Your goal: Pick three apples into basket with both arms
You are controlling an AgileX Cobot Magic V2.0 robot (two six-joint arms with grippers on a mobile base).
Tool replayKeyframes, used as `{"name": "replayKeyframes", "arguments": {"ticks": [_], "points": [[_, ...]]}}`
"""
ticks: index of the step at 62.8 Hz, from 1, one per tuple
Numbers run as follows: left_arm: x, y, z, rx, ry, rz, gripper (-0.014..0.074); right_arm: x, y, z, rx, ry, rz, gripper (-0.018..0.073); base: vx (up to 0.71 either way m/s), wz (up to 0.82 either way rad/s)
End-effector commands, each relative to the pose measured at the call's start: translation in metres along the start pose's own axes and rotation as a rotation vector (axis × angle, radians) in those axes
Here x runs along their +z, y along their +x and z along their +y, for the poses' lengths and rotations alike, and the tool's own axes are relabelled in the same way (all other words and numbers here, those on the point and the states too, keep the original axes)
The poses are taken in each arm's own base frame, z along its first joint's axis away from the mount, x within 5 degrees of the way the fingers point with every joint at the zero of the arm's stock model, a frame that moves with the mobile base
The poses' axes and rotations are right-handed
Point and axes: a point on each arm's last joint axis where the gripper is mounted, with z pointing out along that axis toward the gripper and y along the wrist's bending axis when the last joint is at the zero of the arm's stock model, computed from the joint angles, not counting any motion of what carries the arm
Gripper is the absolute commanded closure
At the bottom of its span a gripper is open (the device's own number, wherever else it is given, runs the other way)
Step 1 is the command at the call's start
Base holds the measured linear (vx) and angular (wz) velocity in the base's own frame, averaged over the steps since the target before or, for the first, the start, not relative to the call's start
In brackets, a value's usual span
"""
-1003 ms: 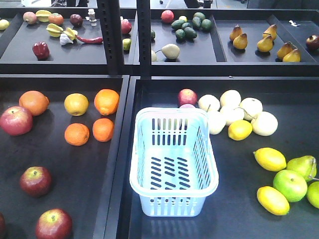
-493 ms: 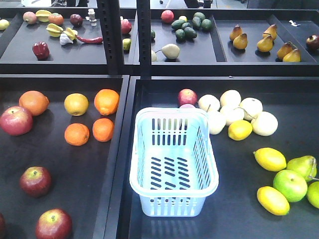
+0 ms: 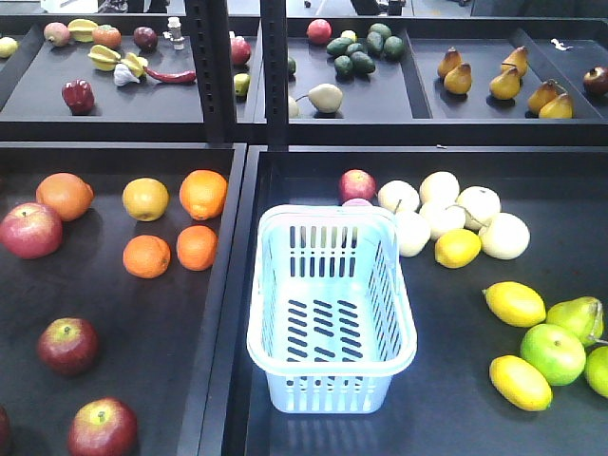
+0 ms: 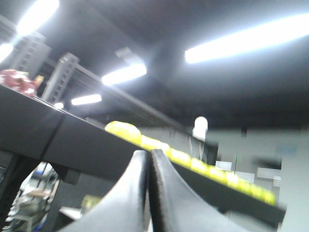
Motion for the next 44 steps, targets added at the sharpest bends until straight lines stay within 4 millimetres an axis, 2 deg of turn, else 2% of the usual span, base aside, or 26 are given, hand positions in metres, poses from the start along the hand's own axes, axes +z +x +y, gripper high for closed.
{"name": "replayKeyframes", "arguments": {"ticks": [1,8,14,23,32,38,44], "points": [[0.038,-0.002,0.000,0.082,0.067,0.134,0.0601,0.000,-0.002,0.002,-0.021,-0.022,-0.065,0.0564,0.00,0.00],[0.074,0.001,0.009,0.153,0.111,0.248,0.0579,0.000,-0.002,0.002,-0.021,-0.022,-0.065,0.0564,0.00,0.00],[0.104,0.010,0.018,0.191,0.187,0.346,0.0520,0.000,-0.002,0.002,-0.021,-0.022,-0.065,0.0564,0.00,0.00],[0.151,0.035,0.042,0.119,0.265,0.526,0.0330,0.000,-0.002,0.002,-0.021,-0.022,-0.065,0.0564,0.00,0.00],[0.193,0.064,0.072,0.041,0.315,0.696,0.0074,0.000,-0.002,0.002,-0.021,-0.022,-0.065,0.0564,0.00,0.00],[0.212,0.083,0.085,0.005,0.388,0.786,-0.0018,0.000,-0.002,0.002,-0.021,-0.022,-0.065,0.0564,0.00,0.00],[0.237,0.111,0.094,0.031,0.488,0.887,-0.0035,0.000,-0.002,0.002,-0.021,-0.022,-0.065,0.0564,0.00,0.00]]}}
